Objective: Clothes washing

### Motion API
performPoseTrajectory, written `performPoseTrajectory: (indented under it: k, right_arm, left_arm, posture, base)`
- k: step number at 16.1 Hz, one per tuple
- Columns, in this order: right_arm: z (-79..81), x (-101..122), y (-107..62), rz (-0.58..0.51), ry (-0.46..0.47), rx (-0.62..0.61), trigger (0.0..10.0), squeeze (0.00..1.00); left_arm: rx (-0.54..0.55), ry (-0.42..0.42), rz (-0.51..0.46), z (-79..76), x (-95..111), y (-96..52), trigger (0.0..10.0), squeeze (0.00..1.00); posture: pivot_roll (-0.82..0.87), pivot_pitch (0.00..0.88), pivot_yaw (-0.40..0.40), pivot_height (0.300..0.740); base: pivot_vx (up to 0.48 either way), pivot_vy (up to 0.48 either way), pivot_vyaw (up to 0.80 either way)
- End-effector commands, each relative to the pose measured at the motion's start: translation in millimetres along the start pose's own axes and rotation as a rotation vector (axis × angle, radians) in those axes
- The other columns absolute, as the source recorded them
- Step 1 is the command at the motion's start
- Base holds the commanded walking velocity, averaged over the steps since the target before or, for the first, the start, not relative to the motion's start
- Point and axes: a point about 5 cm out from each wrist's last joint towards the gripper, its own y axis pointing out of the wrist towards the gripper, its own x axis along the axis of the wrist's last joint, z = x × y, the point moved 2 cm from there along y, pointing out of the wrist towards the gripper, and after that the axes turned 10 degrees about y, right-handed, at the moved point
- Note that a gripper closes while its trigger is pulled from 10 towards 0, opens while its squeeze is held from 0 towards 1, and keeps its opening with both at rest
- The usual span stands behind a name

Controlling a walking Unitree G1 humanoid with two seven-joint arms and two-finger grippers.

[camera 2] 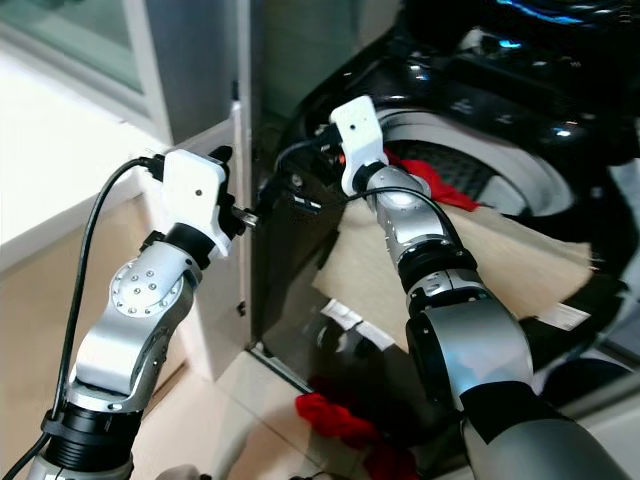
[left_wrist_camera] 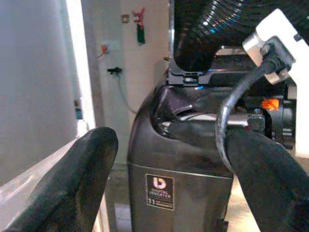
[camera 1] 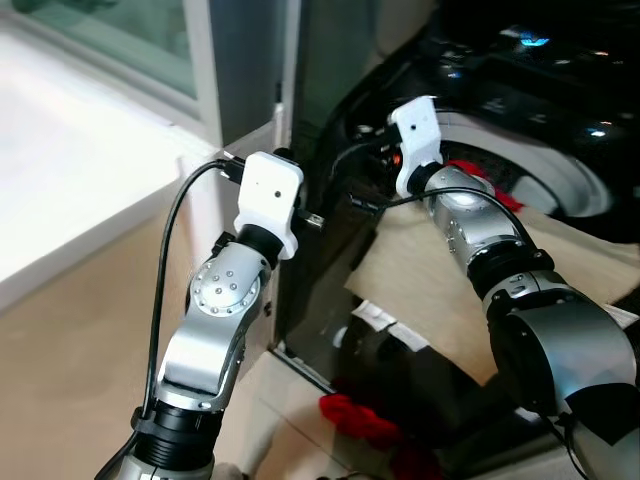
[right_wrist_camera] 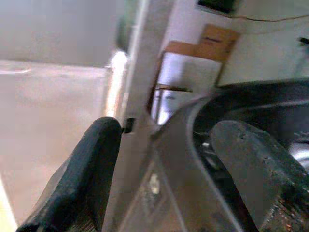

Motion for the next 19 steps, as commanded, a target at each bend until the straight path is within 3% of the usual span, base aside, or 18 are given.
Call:
performPoseTrajectory:
  k: [1,3,5,7,9,10,11,15,17,19]
  right_arm:
    - [-6.7,1,-4.5,0.017,-0.02,0.011,10.0,0.38]
    - [-9.4,-9,-8.2,0.094,-0.058,0.033,10.0,0.38]
    - [-20.2,-22,-12.6,0.184,-0.155,-0.059,10.0,0.38]
    - [-33.6,-39,-21.6,0.325,-0.358,-0.154,10.0,0.4]
    - [-41.7,-44,-26.8,0.382,-0.462,-0.201,10.0,0.4]
    - [-51.7,-39,-30.3,0.393,-0.579,-0.273,10.0,0.4]
    - [-55.4,-36,-31.2,0.389,-0.624,-0.301,10.0,0.4]
    - [-82.6,-17,-44.4,0.324,-0.729,-0.552,10.0,0.4]
    - [-91.9,-22,-53.8,0.35,-0.732,-0.609,10.0,0.39]
    - [-107.6,-25,-69.9,0.365,-0.644,-0.728,10.0,0.39]
  left_arm:
    - [0.018,0.0,-0.014,1.7,4,0.6,10.0,0.0]
    - [0.016,0.001,-0.012,1.9,4,-0.1,10.0,0.0]
    - [-0.116,-0.046,-0.015,-13.4,4,-1.3,10.0,0.0]
    - [-0.309,-0.005,0.042,-33.6,-7,-9.7,10.0,0.0]
    - [-0.332,-0.011,0.046,-35.1,-6,-12.4,10.0,0.0]
    - [-0.309,-0.009,0.038,-31.0,-3,-12.3,10.0,0.0]
    - [-0.302,-0.009,0.036,-29.4,-2,-12.4,10.0,0.0]
    - [-0.294,-0.031,0.036,-30.8,1,-14.8,10.0,0.0]
    - [-0.295,-0.037,0.039,-31.5,1,-15.6,10.0,0.0]
    - [-0.296,-0.038,0.044,-30.8,0,-15.3,10.0,0.0]
  posture:
    - [0.04,0.0,-0.142,0.74]
    - [0.04,0.0,-0.142,0.74]
    - [0.04,0.0,-0.142,0.74]
    - [0.07,0.0,-0.155,0.74]
    - [0.07,0.0,-0.155,0.74]
    - [0.09,0.0,-0.16,0.74]
    - [0.09,0.0,-0.16,0.74]
    - [0.11,0.0,-0.173,0.74]
    - [0.1,0.0,-0.169,0.74]
    - [0.1,0.0,-0.163,0.74]
  base:
    - [0.0,0.0,0.0]
    - [0.0,0.0,0.0]
    - [0.0,0.0,0.0]
    - [0.0,0.0,0.0]
    - [0.0,0.0,0.0]
    - [0.0,0.0,0.0]
    - [0.0,0.0,0.0]
    - [0.0,0.0,0.0]
    - [0.0,0.0,0.0]
    - [0.0,0.0,0.0]
